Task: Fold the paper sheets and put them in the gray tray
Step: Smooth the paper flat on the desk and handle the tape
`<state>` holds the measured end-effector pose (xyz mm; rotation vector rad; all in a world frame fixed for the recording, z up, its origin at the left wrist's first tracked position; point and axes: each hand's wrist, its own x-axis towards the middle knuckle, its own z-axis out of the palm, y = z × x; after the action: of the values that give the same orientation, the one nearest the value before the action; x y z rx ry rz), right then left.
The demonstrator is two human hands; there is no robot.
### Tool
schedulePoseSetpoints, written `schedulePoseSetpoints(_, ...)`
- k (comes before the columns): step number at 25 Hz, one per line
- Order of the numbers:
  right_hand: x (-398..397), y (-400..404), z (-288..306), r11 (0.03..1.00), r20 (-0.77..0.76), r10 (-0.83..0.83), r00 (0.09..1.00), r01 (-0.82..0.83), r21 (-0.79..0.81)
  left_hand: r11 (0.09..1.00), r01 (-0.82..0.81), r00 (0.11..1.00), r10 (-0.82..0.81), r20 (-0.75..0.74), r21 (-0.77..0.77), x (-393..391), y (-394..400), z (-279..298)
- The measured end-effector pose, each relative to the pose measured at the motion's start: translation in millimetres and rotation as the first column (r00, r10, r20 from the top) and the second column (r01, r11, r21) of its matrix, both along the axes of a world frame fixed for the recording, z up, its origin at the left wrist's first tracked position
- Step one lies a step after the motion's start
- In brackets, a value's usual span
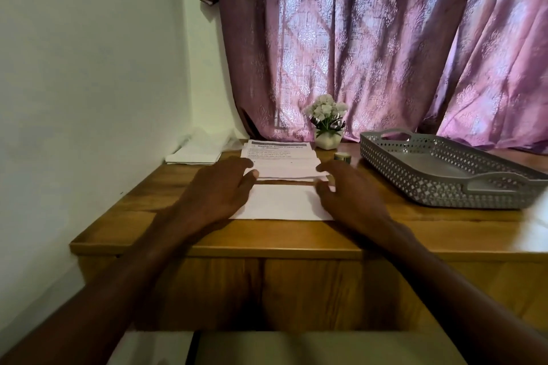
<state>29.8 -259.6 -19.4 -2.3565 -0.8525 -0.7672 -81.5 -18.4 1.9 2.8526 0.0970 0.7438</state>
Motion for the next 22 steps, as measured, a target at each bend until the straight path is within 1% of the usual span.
schedulePoseSetpoints(2, 27, -5, 5, 0.990, -0.019, -0.077, 0.997, 0.079, 0.119, 0.984, 0.125, 0.991, -0.119, 0.057, -0.123, 25, -13, 15)
schedulePoseSetpoints(3, 45, -5, 11, 0.981, -0.031, -0.121, 0.992, 0.124, 0.146, 0.978, 0.149, 0.987, -0.138, 0.088, -0.143, 43, -20, 24)
schedulePoseSetpoints(5, 77, -2, 21, 0.963, -0.127, -0.188, 0.974, 0.208, 0.169, 0.980, 0.144, 0.986, -0.130, 0.107, -0.134, 82, -35, 39)
schedulePoseSetpoints(6, 93, 2, 28, 0.959, -0.189, -0.220, 0.957, 0.248, 0.136, 0.986, 0.127, 0.987, -0.115, 0.110, -0.109, 103, -41, 46)
schedulePoseSetpoints(8, 118, 14, 39, 0.956, -0.275, -0.281, 0.919, 0.294, 0.007, 0.995, 0.086, 0.991, -0.079, 0.110, -0.055, 140, -46, 50)
schedulePoseSetpoints(10, 140, 24, 45, 0.940, -0.283, -0.342, 0.896, 0.323, -0.111, 0.999, 0.041, 0.988, -0.036, 0.152, -0.032, 169, -44, 42)
schedulePoseSetpoints(12, 157, 29, 47, 0.918, -0.268, -0.394, 0.879, 0.359, -0.171, 0.997, -0.002, 0.979, 0.019, 0.204, -0.081, 183, -40, 24)
schedulePoseSetpoints(13, 164, 29, 45, 0.916, -0.259, -0.394, 0.882, 0.354, -0.188, 0.996, -0.019, 0.978, 0.037, 0.207, -0.091, 188, -37, 15)
schedulePoseSetpoints(15, 173, 28, 40, 0.925, -0.229, -0.361, 0.904, 0.316, -0.210, 0.997, -0.028, 0.975, 0.044, 0.218, -0.078, 198, -30, 4)
schedulePoseSetpoints(17, 176, 28, 38, 0.935, -0.191, -0.316, 0.929, 0.271, -0.228, 0.994, -0.020, 0.969, 0.046, 0.244, -0.106, 201, -25, 2)
schedulePoseSetpoints(18, 177, 27, 38, 0.948, -0.178, -0.287, 0.941, 0.252, -0.196, 0.993, -0.006, 0.964, 0.037, 0.262, -0.119, 203, -24, 3)
schedulePoseSetpoints(20, 175, 27, 40, 0.986, -0.123, -0.166, 0.978, 0.164, -0.025, 0.987, 0.053, 0.947, -0.002, 0.321, -0.150, 205, -26, 5)
schedulePoseSetpoints(21, 172, 29, 42, 0.993, -0.088, -0.076, 0.993, 0.083, 0.085, 0.980, 0.096, 0.936, -0.028, 0.350, -0.177, 204, -28, 6)
schedulePoseSetpoints(22, 168, 31, 45, 0.981, -0.085, 0.026, 0.996, -0.009, 0.196, 0.965, 0.147, 0.925, -0.056, 0.375, -0.219, 203, -31, 7)
